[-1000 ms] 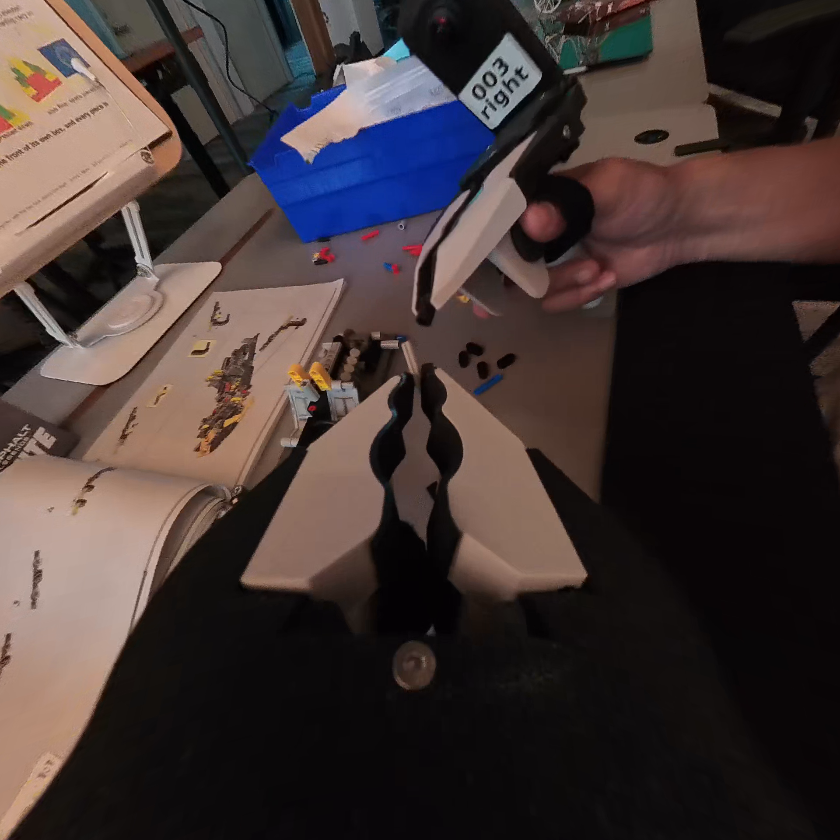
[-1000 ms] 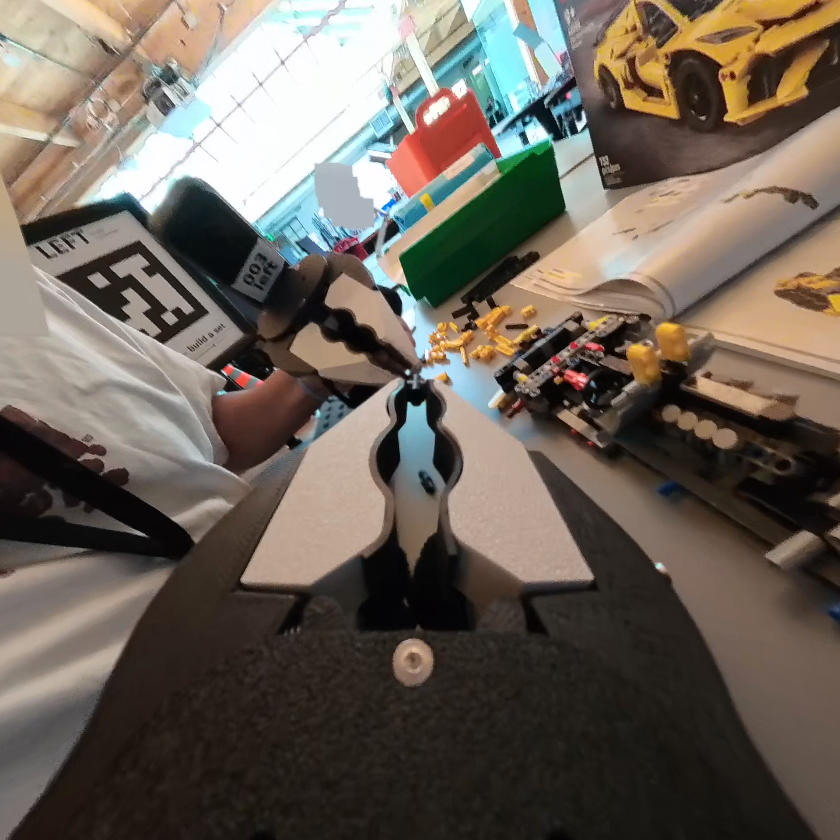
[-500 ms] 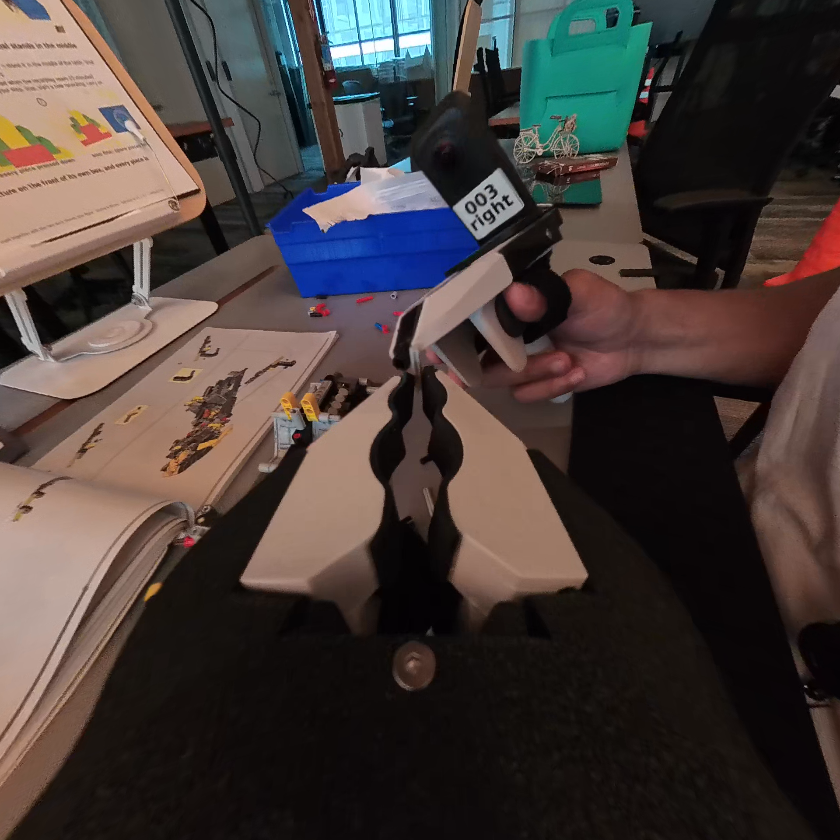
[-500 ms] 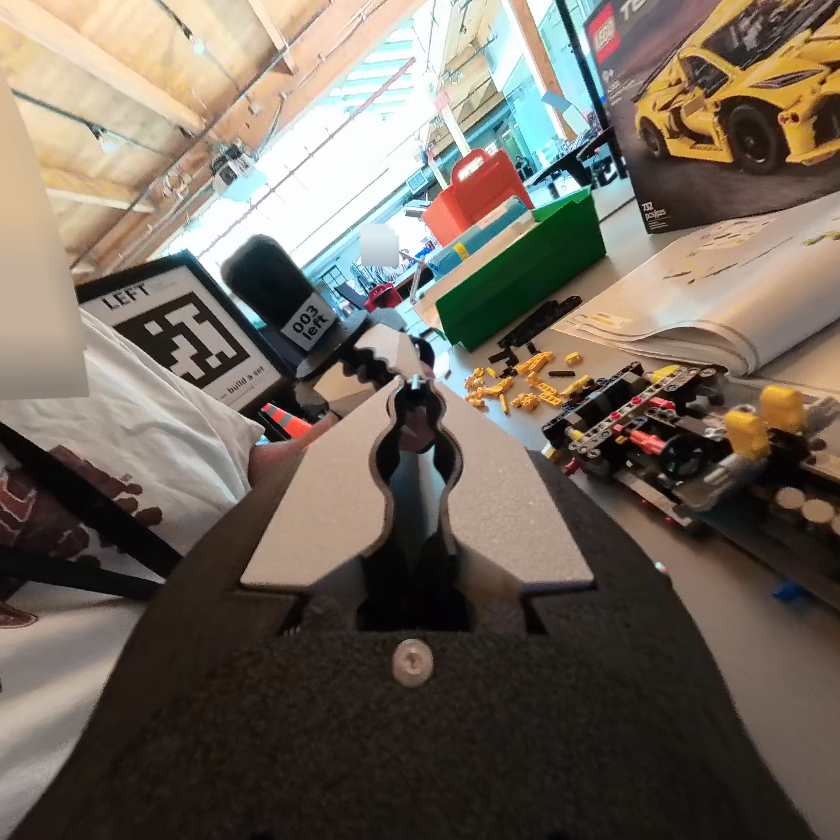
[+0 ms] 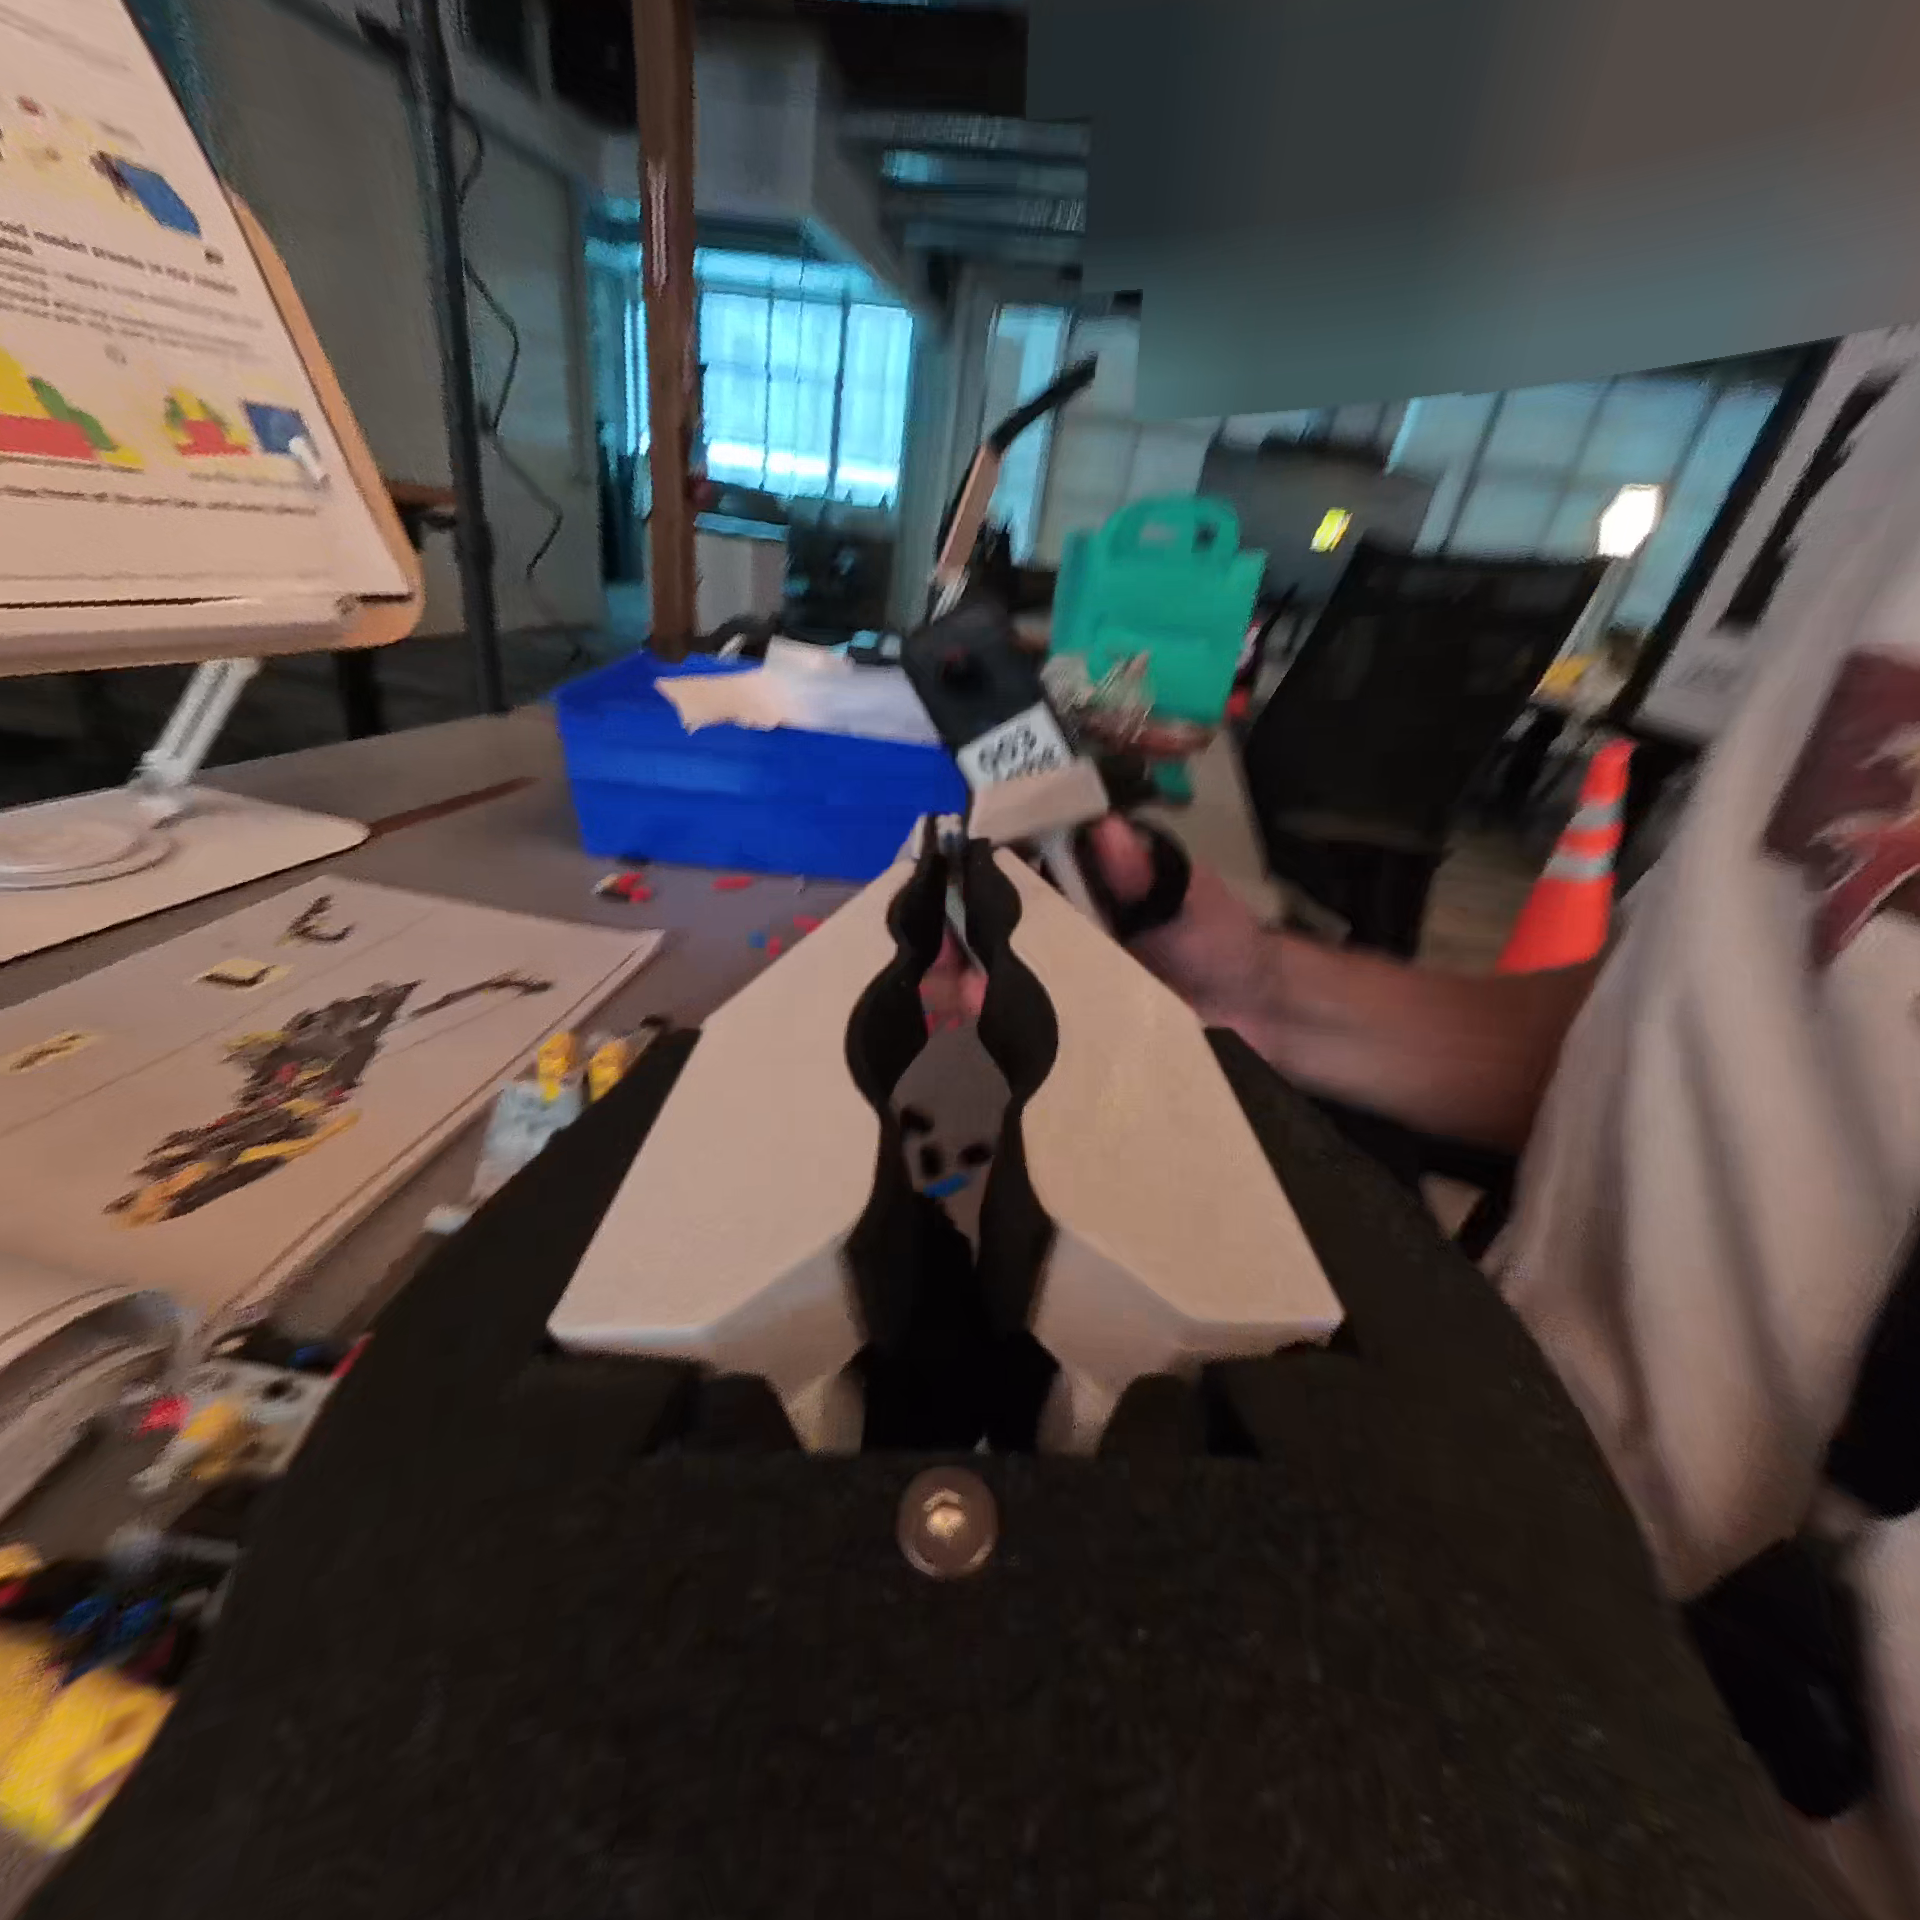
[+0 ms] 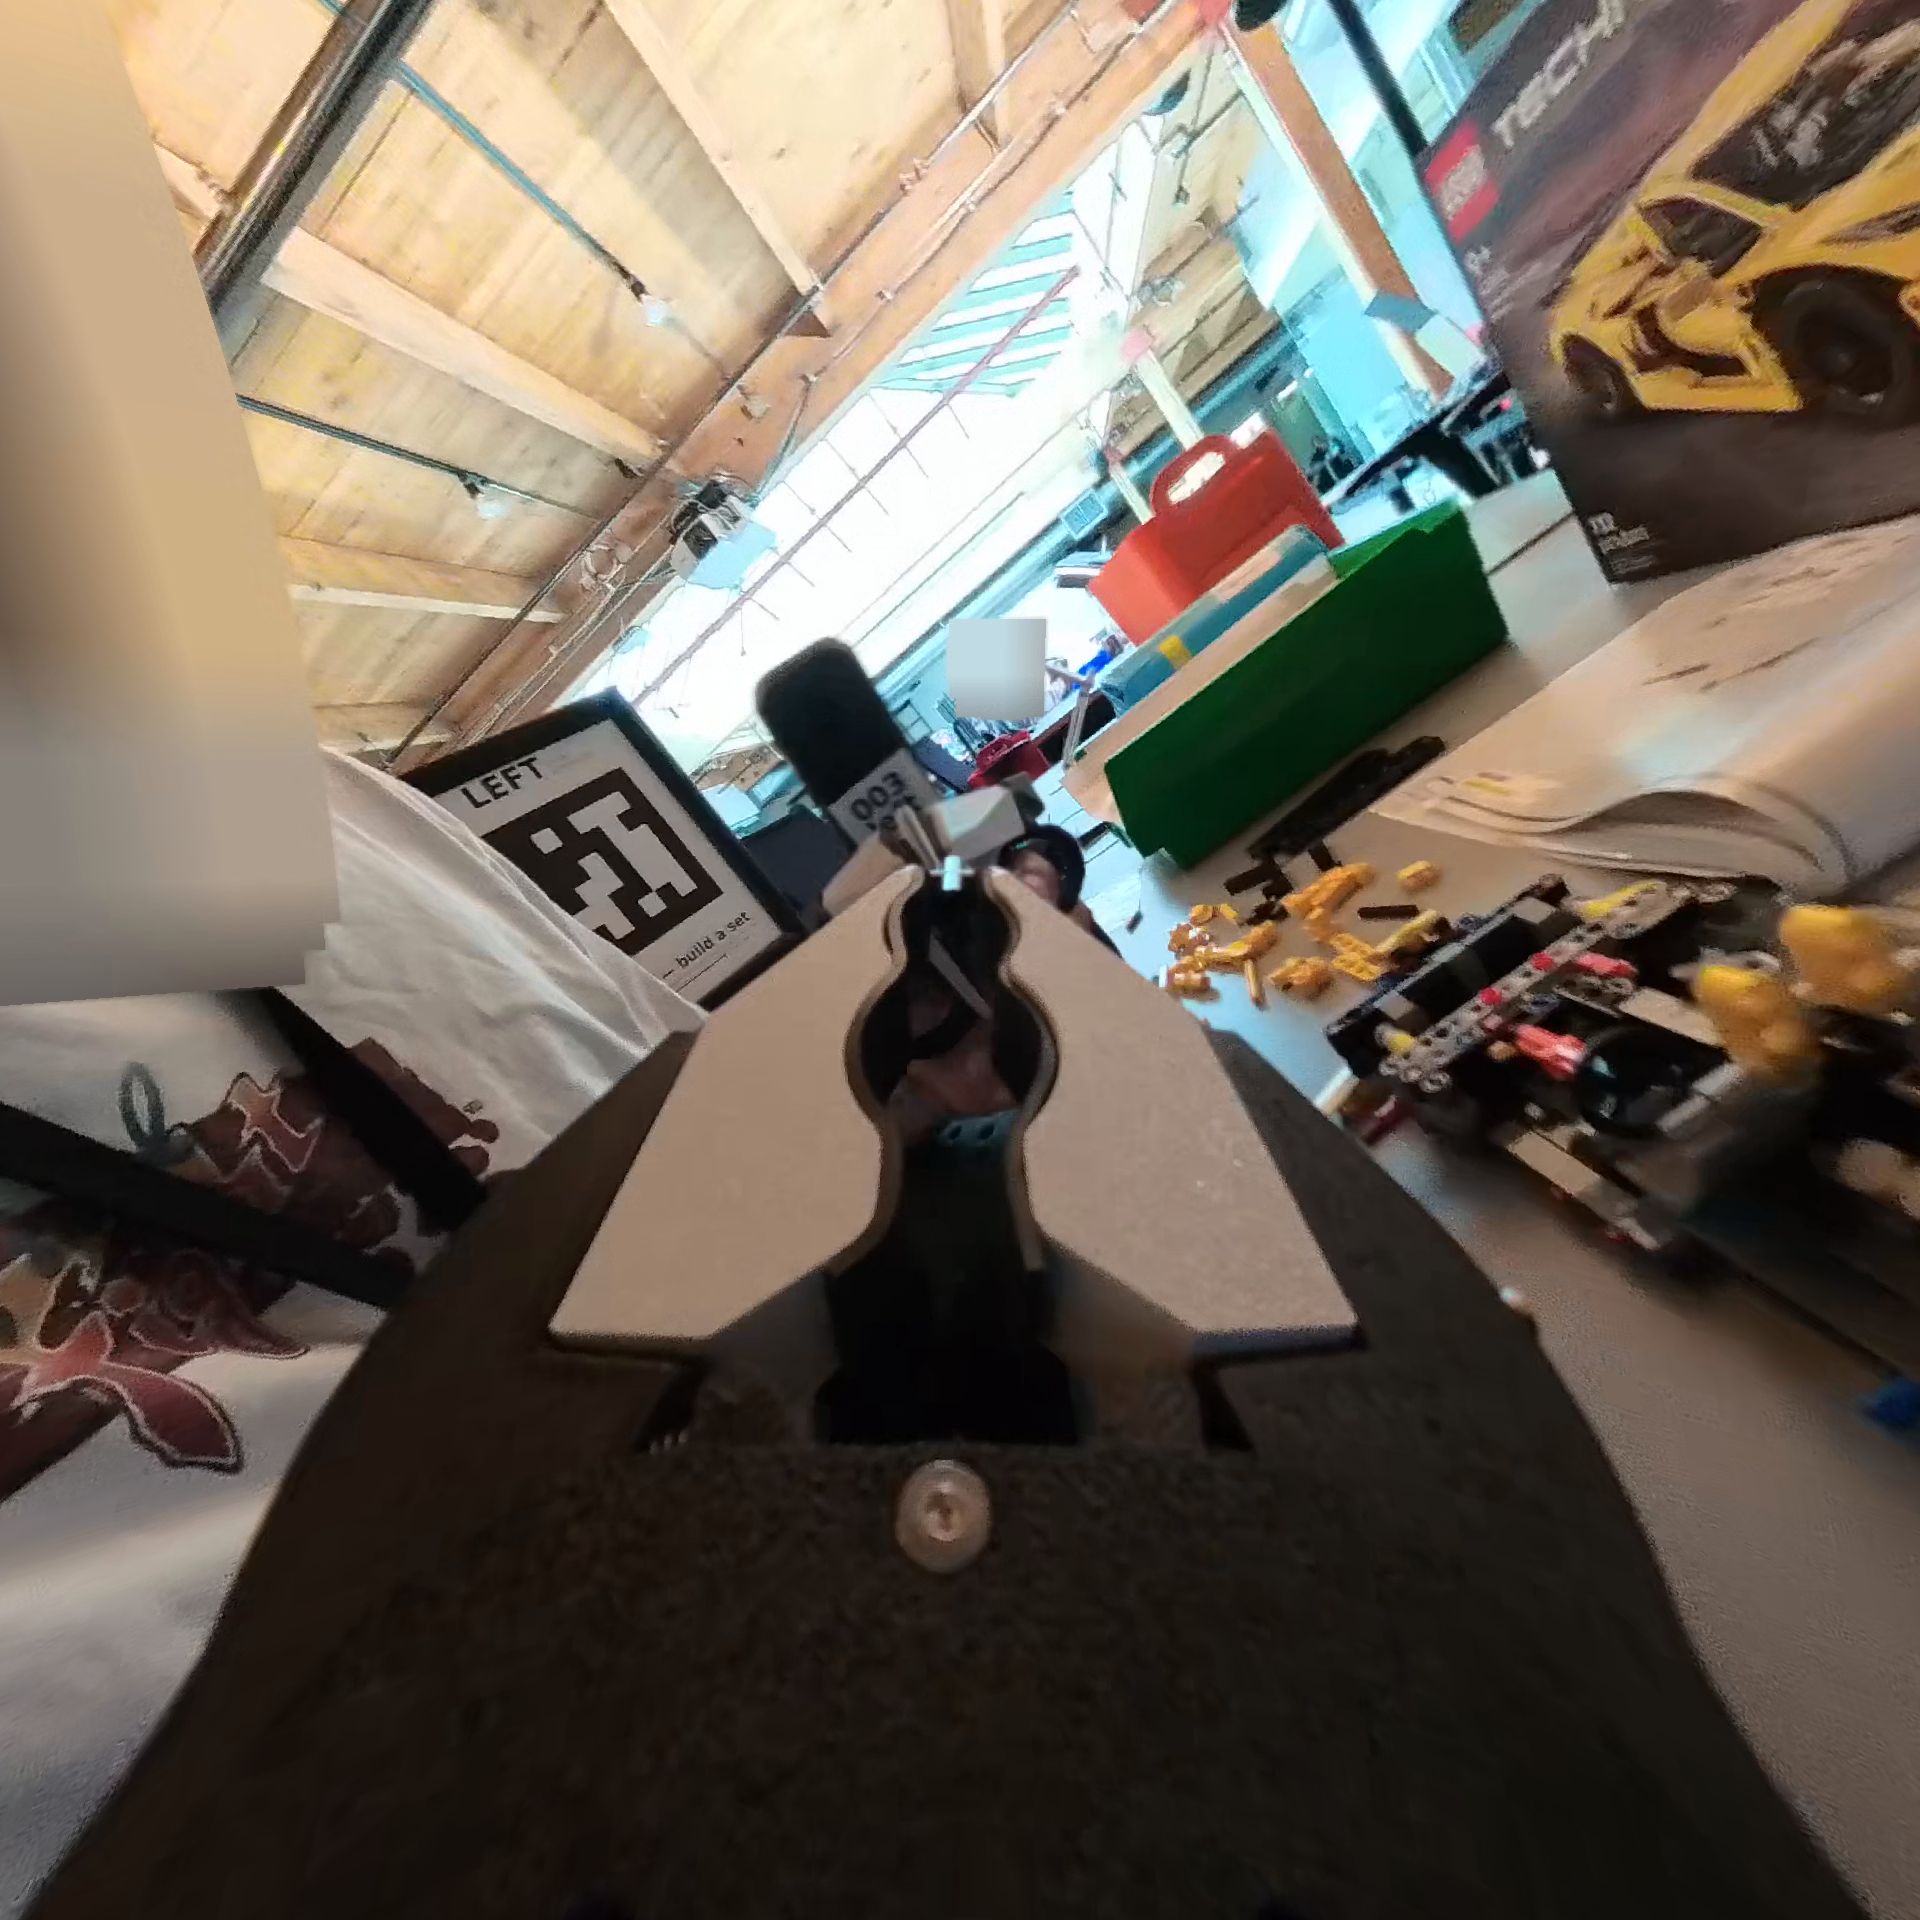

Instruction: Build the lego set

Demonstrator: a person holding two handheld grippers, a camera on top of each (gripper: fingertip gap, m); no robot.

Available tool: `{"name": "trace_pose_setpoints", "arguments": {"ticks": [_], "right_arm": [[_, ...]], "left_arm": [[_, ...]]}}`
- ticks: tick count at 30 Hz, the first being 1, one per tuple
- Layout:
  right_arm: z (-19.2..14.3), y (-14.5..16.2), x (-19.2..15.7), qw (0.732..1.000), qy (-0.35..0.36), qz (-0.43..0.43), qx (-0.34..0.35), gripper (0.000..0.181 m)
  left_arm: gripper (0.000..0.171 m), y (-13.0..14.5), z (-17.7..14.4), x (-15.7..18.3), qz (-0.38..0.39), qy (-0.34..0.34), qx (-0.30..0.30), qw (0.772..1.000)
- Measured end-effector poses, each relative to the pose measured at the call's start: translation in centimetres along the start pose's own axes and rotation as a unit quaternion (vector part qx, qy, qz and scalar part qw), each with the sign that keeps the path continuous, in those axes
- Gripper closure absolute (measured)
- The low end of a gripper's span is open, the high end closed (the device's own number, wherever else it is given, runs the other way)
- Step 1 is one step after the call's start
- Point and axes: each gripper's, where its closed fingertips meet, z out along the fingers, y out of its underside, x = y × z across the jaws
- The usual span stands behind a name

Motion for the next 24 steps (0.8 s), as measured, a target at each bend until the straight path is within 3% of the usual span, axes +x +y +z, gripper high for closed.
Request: {"name": "trace_pose_setpoints", "arguments": {"ticks": [3, 7, 11, 17, 24], "right_arm": [[1.4, 0.1, -1.2, 0.996, 0.008, -0.085, 0.019, 0.174], [1.5, -0.8, -2.0, 0.961, 0.063, -0.262, 0.058, 0.175], [1.3, -1.0, -2.0, 0.971, 0.048, -0.221, 0.073, 0.175], [1.3, -1.3, -2.1, 0.988, -0.006, -0.098, 0.116, 0.175], [1.2, -1.6, -2.5, 0.985, -0.072, -0.002, 0.156, 0.175]], "left_arm": [[0.171, -1.9, -0.2, 0.6, -0.104, 0.054, 0.066, 0.991], [0.171, -2.6, -0.1, 0.6, -0.189, 0.088, 0.105, 0.972], [0.171, -2.4, 0.3, 0.6, -0.203, 0.089, 0.114, 0.969], [0.171, -2.4, 0.6, 0.8, -0.129, 0.054, 0.11, 0.984], [0.171, -2.5, 0.7, 0.8, -0.089, 0.035, 0.103, 0.99]]}}
